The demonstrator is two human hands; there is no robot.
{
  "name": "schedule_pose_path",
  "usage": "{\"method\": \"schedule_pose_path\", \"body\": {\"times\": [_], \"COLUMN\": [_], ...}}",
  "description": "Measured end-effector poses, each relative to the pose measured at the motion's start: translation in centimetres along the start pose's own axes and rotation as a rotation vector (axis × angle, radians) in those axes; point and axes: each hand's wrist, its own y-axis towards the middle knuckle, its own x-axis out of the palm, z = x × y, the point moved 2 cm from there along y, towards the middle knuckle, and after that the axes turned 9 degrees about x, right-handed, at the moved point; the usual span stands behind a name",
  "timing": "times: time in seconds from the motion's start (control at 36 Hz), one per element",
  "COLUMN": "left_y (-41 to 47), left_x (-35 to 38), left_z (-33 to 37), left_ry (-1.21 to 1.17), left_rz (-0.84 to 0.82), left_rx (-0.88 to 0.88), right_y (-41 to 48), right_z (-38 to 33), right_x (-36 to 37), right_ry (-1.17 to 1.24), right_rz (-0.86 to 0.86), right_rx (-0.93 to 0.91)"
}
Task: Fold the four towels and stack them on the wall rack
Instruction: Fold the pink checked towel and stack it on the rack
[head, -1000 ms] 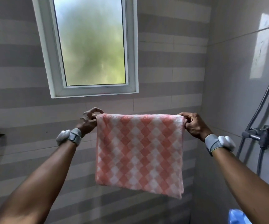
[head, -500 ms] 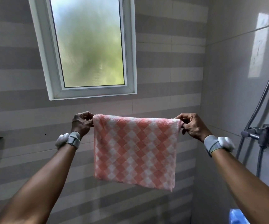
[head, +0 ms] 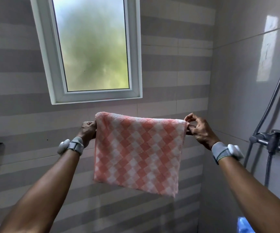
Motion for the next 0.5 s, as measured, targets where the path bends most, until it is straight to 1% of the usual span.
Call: {"method": "schedule_pose_path", "body": {"times": [0.06, 0.11, 0.22, 0.28, 0.36, 0.44, 0.5], "left_y": [-0.3, -0.6, -1.8, -2.2, -2.0, -1.3, -1.4], "left_x": [0.4, 0.7, 1.0, 1.1, 1.3, 1.2, 1.5], "left_z": [0.3, 0.8, 2.0, 2.5, 2.8, 2.1, 1.9], "left_ry": [0.018, 0.038, 0.004, -0.058, -0.357, -0.362, -0.260], "left_rz": [-0.012, 0.028, 0.075, 0.020, -0.067, -0.183, -0.263], "left_rx": [-0.042, -0.052, 0.008, 0.002, -0.095, -0.139, -0.165], "right_y": [-0.3, -0.6, -1.0, -1.2, -1.6, -1.9, -1.9], "right_z": [-0.4, -0.6, -0.8, -0.8, -0.7, -0.9, -0.8], "right_x": [0.1, 0.3, 0.5, 0.6, 0.9, 1.0, 0.9], "right_ry": [0.020, 0.020, 0.004, 0.001, 0.098, 0.274, 0.314], "right_rz": [-0.005, -0.040, -0.050, -0.056, -0.086, -0.141, -0.179], "right_rx": [0.040, 0.097, 0.133, 0.126, 0.153, 0.235, 0.278]}}
